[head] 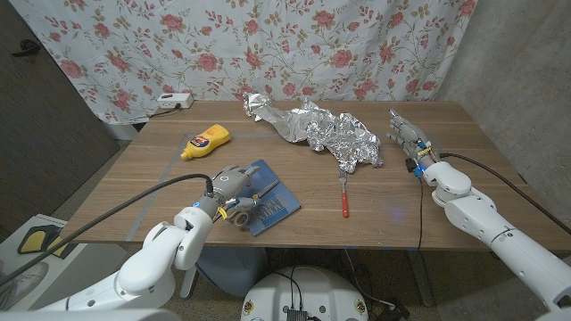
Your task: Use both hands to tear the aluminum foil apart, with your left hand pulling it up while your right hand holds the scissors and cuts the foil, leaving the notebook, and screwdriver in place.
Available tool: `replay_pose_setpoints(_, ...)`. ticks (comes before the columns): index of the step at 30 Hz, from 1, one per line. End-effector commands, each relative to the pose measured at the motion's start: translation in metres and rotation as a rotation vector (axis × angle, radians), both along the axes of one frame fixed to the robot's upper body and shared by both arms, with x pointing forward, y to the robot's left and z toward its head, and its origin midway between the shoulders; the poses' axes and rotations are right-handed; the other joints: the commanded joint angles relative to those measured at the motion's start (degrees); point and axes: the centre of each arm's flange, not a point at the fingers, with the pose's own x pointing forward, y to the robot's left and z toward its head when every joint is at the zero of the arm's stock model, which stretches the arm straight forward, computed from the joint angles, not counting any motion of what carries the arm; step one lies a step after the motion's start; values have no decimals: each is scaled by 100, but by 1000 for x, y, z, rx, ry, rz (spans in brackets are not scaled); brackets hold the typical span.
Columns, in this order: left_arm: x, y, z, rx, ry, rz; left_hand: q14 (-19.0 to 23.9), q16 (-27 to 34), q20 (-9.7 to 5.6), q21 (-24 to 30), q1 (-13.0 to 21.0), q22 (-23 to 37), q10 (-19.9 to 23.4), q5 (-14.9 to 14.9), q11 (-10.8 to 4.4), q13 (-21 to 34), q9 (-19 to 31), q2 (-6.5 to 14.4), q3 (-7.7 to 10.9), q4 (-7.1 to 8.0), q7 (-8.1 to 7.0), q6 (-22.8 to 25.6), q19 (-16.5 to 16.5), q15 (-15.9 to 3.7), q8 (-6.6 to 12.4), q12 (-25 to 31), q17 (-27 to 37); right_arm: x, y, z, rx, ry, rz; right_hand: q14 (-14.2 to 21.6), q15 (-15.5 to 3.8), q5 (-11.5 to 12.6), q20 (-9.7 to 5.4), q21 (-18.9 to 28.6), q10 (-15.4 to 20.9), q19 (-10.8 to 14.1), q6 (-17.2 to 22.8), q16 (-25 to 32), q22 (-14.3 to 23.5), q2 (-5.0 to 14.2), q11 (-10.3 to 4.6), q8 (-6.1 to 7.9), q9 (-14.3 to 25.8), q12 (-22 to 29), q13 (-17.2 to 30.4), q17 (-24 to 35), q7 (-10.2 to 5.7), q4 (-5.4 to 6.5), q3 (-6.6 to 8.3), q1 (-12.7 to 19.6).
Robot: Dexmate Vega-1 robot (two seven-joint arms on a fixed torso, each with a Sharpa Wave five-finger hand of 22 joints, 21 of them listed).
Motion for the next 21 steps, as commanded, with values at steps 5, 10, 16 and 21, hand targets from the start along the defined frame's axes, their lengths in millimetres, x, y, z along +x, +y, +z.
replay_pose_setpoints(5,-3,-6,-3,28,-39,7,141,-32,55,2,303,9,127,60,-120,50,12,-2,115,-65,-57,77,68,-57,-17,66,-8,1,0,-2,1,4,0,-39,-13,-11,7,41,36,-6,2,22,12,-12,10,14,12,30,8,17,-22,1,34,63)
replay_pose_setpoints(10,-1,-5,-5,30,-32,18,169,-37,47,3,376,9,145,57,-143,57,13,-32,122,-75,-64,91,85,-84,-19,75,-8,2,0,-2,0,6,3,-37,-12,-11,5,40,36,-8,1,24,12,-12,14,14,12,30,8,17,-25,3,37,61)
replay_pose_setpoints(16,1,-2,-10,41,-32,39,185,-43,43,8,420,9,188,54,-166,67,14,-41,125,-67,-70,109,108,-86,-19,97,-8,1,0,-2,-1,5,1,-38,-10,-10,1,41,38,-5,3,24,12,-10,9,15,12,31,8,18,-25,4,41,61)
replay_pose_setpoints(21,1,0,-13,32,-32,52,237,-40,28,13,463,9,202,50,-171,78,15,-49,125,-54,-68,135,136,-109,-18,109,-8,1,0,-2,-1,6,2,-39,-11,-10,1,40,39,-7,3,24,12,-9,18,15,12,31,8,18,-23,3,44,61)
